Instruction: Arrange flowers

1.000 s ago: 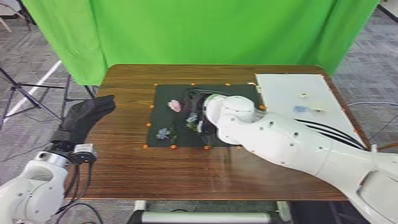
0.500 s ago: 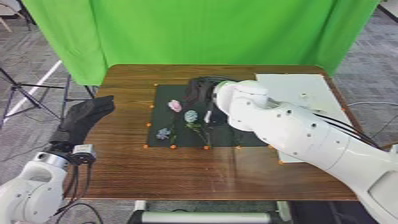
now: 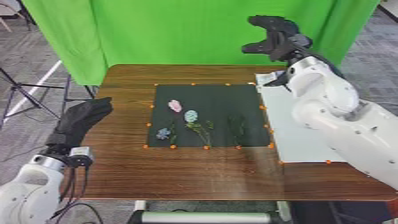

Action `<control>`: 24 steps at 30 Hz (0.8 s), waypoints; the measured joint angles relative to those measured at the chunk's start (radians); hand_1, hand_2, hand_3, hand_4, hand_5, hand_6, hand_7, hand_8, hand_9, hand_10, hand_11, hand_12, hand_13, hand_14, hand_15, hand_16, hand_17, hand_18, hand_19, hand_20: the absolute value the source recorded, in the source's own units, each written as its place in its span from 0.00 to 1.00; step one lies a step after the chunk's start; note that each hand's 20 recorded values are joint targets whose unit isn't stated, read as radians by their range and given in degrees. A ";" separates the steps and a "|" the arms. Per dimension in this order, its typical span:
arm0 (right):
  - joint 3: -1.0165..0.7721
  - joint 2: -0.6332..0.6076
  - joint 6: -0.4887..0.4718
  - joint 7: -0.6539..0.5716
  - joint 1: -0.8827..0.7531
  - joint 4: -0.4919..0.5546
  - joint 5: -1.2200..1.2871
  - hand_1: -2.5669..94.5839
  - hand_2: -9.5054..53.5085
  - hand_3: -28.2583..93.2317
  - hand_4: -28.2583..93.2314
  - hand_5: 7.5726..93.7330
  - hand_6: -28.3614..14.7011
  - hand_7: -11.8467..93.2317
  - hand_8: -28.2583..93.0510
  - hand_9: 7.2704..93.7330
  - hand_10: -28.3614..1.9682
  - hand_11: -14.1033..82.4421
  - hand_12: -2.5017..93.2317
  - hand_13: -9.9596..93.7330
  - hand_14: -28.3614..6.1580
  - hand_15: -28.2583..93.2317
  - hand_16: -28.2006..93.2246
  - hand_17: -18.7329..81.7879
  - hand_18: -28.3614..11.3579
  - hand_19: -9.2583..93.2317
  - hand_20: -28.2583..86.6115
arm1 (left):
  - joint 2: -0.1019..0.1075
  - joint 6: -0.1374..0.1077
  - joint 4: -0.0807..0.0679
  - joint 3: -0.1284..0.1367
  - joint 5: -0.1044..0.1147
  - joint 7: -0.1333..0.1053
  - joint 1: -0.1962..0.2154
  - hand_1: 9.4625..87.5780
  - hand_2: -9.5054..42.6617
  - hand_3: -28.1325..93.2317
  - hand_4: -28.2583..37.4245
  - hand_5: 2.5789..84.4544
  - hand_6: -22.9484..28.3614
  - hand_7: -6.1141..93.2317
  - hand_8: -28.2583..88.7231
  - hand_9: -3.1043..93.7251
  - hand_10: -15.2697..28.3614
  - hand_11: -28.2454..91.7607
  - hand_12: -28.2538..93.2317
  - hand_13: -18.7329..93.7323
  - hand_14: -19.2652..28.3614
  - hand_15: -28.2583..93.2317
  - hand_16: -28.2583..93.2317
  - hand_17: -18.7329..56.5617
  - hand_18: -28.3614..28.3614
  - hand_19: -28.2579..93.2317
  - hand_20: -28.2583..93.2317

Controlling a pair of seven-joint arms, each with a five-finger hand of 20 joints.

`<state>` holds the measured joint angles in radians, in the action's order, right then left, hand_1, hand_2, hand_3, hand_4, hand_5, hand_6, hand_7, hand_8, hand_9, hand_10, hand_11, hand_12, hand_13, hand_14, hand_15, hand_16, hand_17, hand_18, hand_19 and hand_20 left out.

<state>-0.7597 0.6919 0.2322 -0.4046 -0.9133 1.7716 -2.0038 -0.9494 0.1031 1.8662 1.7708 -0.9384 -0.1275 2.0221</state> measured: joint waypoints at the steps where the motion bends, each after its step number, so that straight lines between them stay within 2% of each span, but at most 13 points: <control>1: -0.008 -0.027 0.004 -0.008 -0.019 -0.012 -0.012 0.32 0.00 0.79 0.09 0.43 0.59 0.20 0.19 0.45 0.34 0.21 0.27 0.62 0.30 0.61 0.51 0.38 0.09 0.68 0.76 | -0.001 0.000 0.000 0.000 0.000 -0.001 0.002 0.23 0.05 0.72 0.14 0.52 0.49 0.20 0.19 0.45 0.68 0.36 0.33 0.45 0.76 0.33 0.24 0.29 0.71 0.31 0.35; 4: -0.052 -0.080 0.023 -0.039 -0.095 -0.061 -0.047 0.34 0.00 0.80 0.09 0.48 0.60 0.22 0.19 0.51 0.36 0.25 0.27 0.65 0.33 0.63 0.52 0.40 0.11 0.69 0.76 | -0.005 -0.001 0.000 -0.003 0.000 -0.004 0.004 0.23 0.05 0.72 0.14 0.52 0.49 0.20 0.19 0.45 0.68 0.36 0.33 0.45 0.76 0.34 0.24 0.29 0.71 0.31 0.35; 6: -0.102 -0.087 0.046 -0.057 -0.160 -0.091 -0.048 0.36 0.00 0.79 0.08 0.52 0.61 0.24 0.18 0.57 0.43 0.28 0.27 0.69 0.35 0.62 0.52 0.42 0.12 0.71 0.76 | -0.007 -0.001 0.000 -0.008 -0.001 -0.006 0.004 0.23 0.05 0.72 0.14 0.52 0.49 0.20 0.19 0.45 0.68 0.36 0.33 0.45 0.76 0.34 0.24 0.29 0.71 0.31 0.35; 8: -0.127 -0.087 0.073 -0.069 -0.208 -0.116 -0.047 0.37 0.00 0.78 0.09 0.60 0.63 0.26 0.17 0.66 0.43 0.31 0.26 0.73 0.38 0.62 0.52 0.45 0.12 0.72 0.76 | -0.008 -0.001 0.000 -0.014 -0.001 -0.008 0.003 0.23 0.05 0.72 0.14 0.52 0.49 0.20 0.19 0.45 0.68 0.36 0.33 0.45 0.76 0.34 0.24 0.28 0.71 0.31 0.35; 10: -0.128 -0.087 0.083 -0.076 -0.238 -0.135 -0.044 0.38 0.00 0.78 0.09 0.61 0.63 0.26 0.17 0.69 0.44 0.32 0.26 0.75 0.39 0.62 0.52 0.46 0.12 0.73 0.77 | -0.009 -0.001 -0.001 -0.018 -0.001 -0.010 0.002 0.23 0.05 0.72 0.14 0.52 0.49 0.20 0.19 0.45 0.68 0.36 0.33 0.45 0.76 0.34 0.24 0.28 0.71 0.31 0.35; 15: -0.131 -0.079 0.048 -0.086 -0.287 -0.151 -0.023 0.39 0.00 0.77 0.10 0.64 0.64 0.27 0.17 0.73 0.45 0.34 0.26 0.77 0.41 0.63 0.53 0.48 0.12 0.75 0.77 | -0.011 -0.001 -0.001 -0.021 -0.001 -0.013 -0.003 0.23 0.05 0.72 0.14 0.52 0.49 0.20 0.19 0.45 0.68 0.36 0.33 0.45 0.76 0.34 0.24 0.28 0.71 0.30 0.35; 24: -0.170 -0.065 -0.034 -0.097 -0.342 -0.184 -0.022 0.39 0.00 0.78 0.10 0.64 0.64 0.27 0.17 0.71 0.44 0.33 0.27 0.76 0.41 0.62 0.54 0.47 0.12 0.74 0.77 | -0.014 -0.002 0.000 -0.018 -0.001 -0.014 -0.002 0.23 0.05 0.72 0.14 0.52 0.49 0.20 0.19 0.45 0.68 0.36 0.33 0.45 0.76 0.33 0.24 0.28 0.71 0.30 0.35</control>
<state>-0.9298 0.6267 0.1980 -0.5015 -1.2556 1.5874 -2.0253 -0.9631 0.1016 1.8663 1.7533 -0.9396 -0.1416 2.0198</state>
